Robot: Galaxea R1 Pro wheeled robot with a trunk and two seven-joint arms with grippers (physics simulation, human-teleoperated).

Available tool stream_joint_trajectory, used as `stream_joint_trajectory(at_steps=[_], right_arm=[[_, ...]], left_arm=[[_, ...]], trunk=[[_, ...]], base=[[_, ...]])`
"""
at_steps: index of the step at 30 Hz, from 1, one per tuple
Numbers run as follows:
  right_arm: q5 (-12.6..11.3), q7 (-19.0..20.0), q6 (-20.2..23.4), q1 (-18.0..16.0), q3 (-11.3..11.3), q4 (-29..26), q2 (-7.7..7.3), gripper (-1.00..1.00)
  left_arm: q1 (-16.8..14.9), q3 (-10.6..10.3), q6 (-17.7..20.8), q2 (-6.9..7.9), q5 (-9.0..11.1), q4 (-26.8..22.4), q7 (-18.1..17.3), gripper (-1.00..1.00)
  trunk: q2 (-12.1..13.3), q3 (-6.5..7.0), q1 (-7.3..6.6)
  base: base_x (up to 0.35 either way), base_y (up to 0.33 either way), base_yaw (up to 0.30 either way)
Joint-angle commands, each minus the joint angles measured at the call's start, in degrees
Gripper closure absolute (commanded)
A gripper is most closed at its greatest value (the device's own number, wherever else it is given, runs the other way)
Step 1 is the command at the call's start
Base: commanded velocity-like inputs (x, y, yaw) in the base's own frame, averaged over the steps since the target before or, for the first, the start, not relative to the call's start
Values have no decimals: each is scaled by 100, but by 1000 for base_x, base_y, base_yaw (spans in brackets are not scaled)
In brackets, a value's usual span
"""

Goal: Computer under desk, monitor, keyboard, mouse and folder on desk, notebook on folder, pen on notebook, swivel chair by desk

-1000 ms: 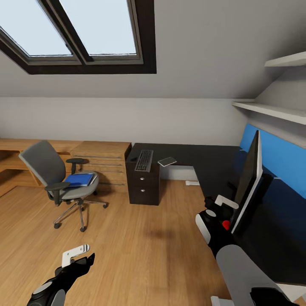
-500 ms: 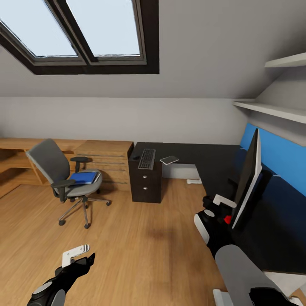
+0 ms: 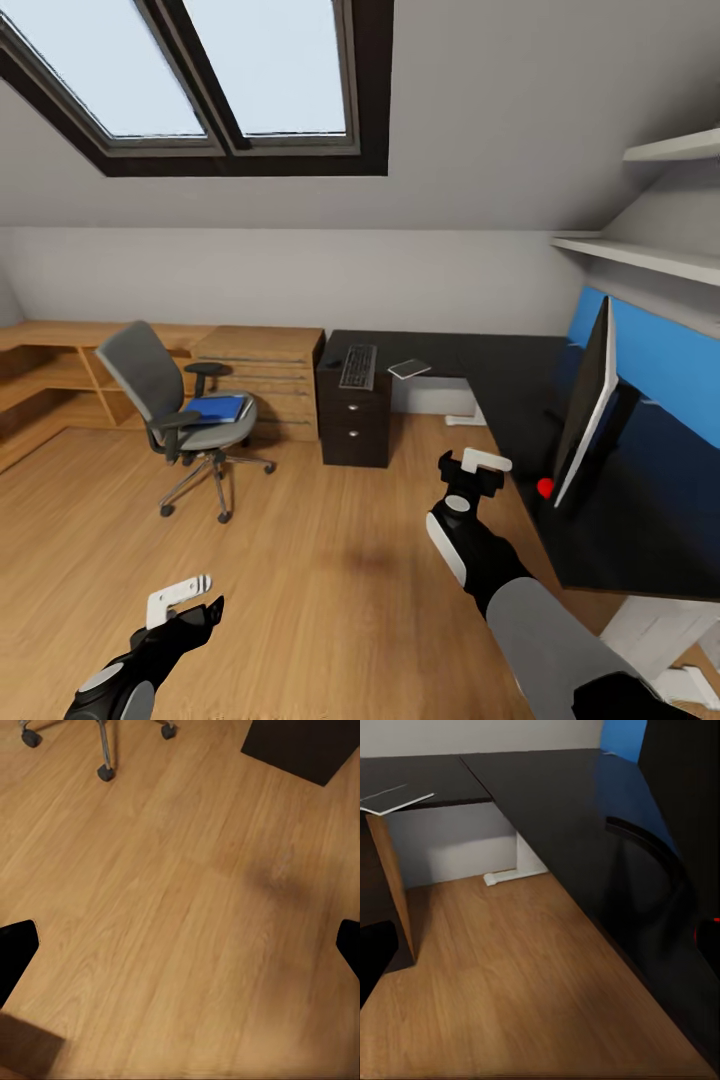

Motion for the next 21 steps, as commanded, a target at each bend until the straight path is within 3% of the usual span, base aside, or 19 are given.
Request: stream_joint_trajectory(at_steps=[1, 7, 21], right_arm=[[-60, -31, -35, -7, 37, 2, -3, -100], [-61, -36, -41, -7, 57, 5, 2, -100], [-87, 106, -148, -7, 30, -15, 69, -100]], left_arm=[[-2, -4, 21, 1, 61, -9, 47, -100], [-2, -6, 22, -4, 62, -9, 48, -100], [-2, -34, 20, -5, 50, -7, 41, -100]], trunk=[[-7, -8, -2], [-7, -8, -2], [-7, -8, -2]], base=[[-309, 36, 0], [-315, -55, 0], [-198, -281, 0]])
